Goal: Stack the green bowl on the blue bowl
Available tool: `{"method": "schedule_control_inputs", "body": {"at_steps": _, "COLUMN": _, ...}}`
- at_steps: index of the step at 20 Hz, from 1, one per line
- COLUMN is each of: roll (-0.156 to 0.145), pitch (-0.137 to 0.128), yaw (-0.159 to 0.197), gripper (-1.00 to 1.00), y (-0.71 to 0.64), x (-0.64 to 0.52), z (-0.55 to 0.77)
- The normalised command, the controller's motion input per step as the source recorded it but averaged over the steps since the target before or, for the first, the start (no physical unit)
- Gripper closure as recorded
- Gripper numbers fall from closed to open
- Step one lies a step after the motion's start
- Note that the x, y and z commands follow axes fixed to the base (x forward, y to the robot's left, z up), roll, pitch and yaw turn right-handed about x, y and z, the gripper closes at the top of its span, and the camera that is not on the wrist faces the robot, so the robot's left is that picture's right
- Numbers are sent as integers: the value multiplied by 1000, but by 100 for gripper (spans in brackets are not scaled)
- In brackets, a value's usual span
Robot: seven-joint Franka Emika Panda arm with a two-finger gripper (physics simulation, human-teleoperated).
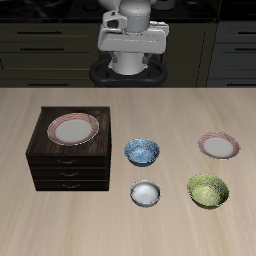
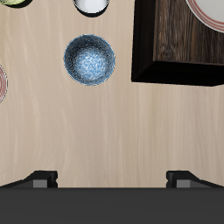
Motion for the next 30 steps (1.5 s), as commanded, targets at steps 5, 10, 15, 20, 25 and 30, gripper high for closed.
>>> {"method": "schedule_control_inputs", "body": {"at_steps": 5, "roll": 4, "pitch": 4, "yaw": -19, "gripper": -100, "y": 230, "x": 363, "z": 60}}
{"method": "schedule_control_inputs", "body": {"at_steps": 10, "roll": 18, "pitch": 4, "yaw": -13, "gripper": -100, "y": 256, "x": 422, "z": 80}}
{"method": "schedule_control_inputs", "body": {"at_steps": 15, "roll": 19, "pitch": -17, "yaw": 0, "gripper": -100, "y": 302, "x": 326, "z": 69}}
{"method": "schedule_control_inputs", "body": {"at_steps": 20, "roll": 16, "pitch": -49, "yaw": -14, "gripper": -100, "y": 346, "x": 340, "z": 148}}
{"method": "schedule_control_inputs", "body": {"at_steps": 25, "roll": 19, "pitch": 0, "yaw": -8, "gripper": -100, "y": 172, "x": 302, "z": 47}}
{"method": "schedule_control_inputs", "body": {"at_steps": 30, "roll": -18, "pitch": 1, "yaw": -19, "gripper": -100, "y": 127, "x": 402, "z": 5}}
